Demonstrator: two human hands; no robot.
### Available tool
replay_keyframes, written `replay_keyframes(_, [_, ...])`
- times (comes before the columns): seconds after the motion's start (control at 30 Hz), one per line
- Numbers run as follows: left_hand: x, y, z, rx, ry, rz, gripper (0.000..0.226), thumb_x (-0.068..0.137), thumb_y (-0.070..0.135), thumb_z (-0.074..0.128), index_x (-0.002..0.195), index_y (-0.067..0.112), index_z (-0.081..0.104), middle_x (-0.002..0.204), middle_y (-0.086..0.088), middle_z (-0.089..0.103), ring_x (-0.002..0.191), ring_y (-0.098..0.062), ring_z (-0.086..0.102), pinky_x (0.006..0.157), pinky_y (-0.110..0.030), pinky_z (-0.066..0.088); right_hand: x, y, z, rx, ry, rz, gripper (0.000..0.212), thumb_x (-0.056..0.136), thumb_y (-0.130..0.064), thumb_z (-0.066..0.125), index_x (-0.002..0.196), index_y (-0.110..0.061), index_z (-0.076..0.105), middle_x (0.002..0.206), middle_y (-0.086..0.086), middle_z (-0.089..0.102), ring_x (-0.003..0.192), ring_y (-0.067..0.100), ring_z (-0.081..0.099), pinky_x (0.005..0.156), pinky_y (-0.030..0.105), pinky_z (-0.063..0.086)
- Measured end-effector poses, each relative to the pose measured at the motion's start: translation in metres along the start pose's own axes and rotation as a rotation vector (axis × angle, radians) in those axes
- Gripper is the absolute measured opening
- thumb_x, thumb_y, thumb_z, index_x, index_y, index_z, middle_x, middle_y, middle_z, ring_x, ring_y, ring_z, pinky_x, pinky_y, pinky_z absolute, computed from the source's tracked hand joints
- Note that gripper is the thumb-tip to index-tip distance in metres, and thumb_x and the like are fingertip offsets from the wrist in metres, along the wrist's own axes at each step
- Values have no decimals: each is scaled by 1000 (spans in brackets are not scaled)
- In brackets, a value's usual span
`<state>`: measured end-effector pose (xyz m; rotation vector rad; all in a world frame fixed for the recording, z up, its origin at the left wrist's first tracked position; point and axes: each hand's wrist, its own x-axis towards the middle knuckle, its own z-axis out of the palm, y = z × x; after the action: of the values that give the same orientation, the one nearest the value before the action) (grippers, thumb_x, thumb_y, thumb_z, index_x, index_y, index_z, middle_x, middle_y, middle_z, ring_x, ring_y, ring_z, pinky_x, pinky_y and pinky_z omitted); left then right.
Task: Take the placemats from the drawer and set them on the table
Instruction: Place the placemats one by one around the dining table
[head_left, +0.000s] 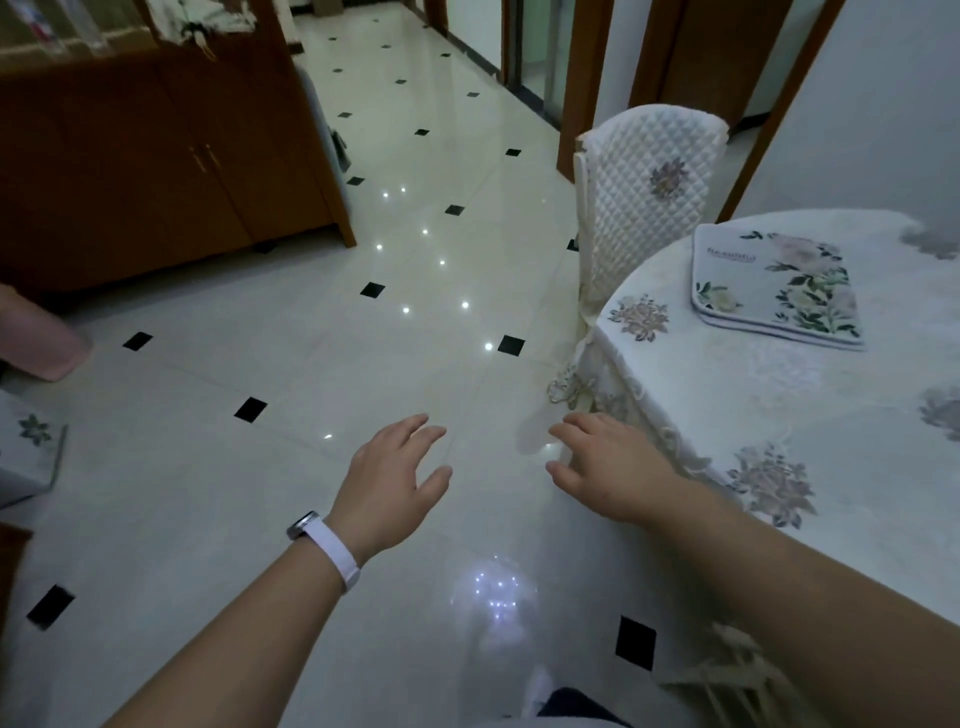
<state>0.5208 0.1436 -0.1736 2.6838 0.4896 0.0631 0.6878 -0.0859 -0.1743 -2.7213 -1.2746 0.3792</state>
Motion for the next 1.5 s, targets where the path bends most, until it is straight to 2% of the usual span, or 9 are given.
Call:
replay_keyframes(0.2, [70,34,4,30,12,58,69,81,62,31,136,26,54,149,4,44,137,-15,36,108,-36,29,28,70,-24,3,29,64,57,92,-57,43,139,-25,49,140,-2,51,126,23,48,101,36,41])
replay_keyframes(0.33, [106,36,11,55,-25,86,69,81,62,31,136,27,53,149,5,44,137,-16,36,109,-38,29,42,90,-31,16,30,90,56,90,-58,41,133,-24,53,133,-1,55,120,23,51,96,38,45])
replay_keyframes(0.5, [163,34,19,95,-81,175,69,82,61,31,137,27,51,149,3,44,137,-18,37,108,-42,31,63,109,-38,53,65,159,49,90,-53,49,129,-23,58,132,0,56,119,24,52,96,39,46])
replay_keyframes(0.67, [231,32,25,76,-121,277,70,81,62,30,137,25,52,148,1,45,135,-20,40,108,-44,33,97,123,-43,42,82,264,49,93,-50,48,133,-22,56,133,1,56,120,24,51,97,39,45])
replay_keyframes(0.87, [325,7,16,35,-187,380,71,81,63,30,136,24,54,148,1,46,135,-20,40,108,-42,33,157,129,-60,47,88,414,54,95,-53,43,140,-25,49,144,-2,47,131,21,43,104,39,40])
replay_keyframes(1.1, [429,-8,1,0,-236,507,70,81,61,33,134,23,56,145,0,49,133,-21,43,107,-43,35,204,123,-67,32,70,560,55,95,-59,40,139,-26,49,140,-3,51,127,20,47,100,37,43])
replay_keyframes(1.27, [464,16,6,-39,-263,626,60,84,52,45,133,19,58,142,-5,52,131,-24,45,105,-40,36,204,128,-75,38,80,686,54,93,-55,42,139,-27,49,140,-4,50,125,18,47,99,37,45])
replay_keyframes(1.5, [497,43,20,-12,-314,738,67,82,58,34,134,22,57,143,-4,52,131,-25,45,104,-43,38,192,147,-78,46,90,827,55,96,-53,43,142,-23,46,143,0,48,127,21,46,99,37,44])
